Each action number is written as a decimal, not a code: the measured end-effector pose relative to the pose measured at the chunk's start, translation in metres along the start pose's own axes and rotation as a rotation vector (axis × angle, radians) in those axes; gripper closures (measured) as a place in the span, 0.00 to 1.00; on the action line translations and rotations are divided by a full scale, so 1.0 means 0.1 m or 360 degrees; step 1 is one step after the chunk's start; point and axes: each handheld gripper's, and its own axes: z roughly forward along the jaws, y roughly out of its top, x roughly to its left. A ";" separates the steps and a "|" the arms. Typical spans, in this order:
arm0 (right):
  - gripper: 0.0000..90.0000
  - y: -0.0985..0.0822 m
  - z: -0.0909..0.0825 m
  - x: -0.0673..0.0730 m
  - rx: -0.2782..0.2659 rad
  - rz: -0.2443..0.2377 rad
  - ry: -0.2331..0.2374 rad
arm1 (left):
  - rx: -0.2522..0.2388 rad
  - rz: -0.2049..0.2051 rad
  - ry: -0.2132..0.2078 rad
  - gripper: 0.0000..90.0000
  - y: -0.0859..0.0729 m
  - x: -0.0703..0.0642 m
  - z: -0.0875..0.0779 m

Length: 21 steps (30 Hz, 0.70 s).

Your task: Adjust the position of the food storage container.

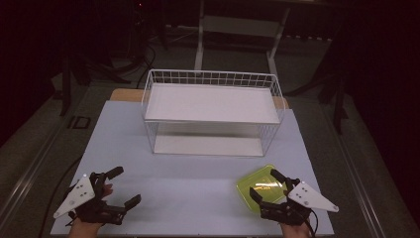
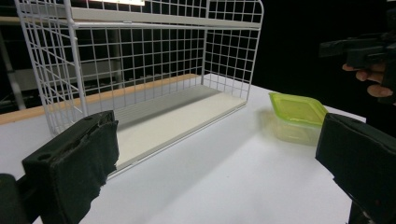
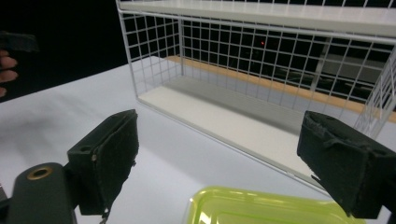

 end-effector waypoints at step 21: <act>0.59 -0.17 -0.26 -0.06 0.0388 -0.0129 -0.0061 | -0.0011 0.0036 -0.0050 0.00 0.02 -0.10 0.08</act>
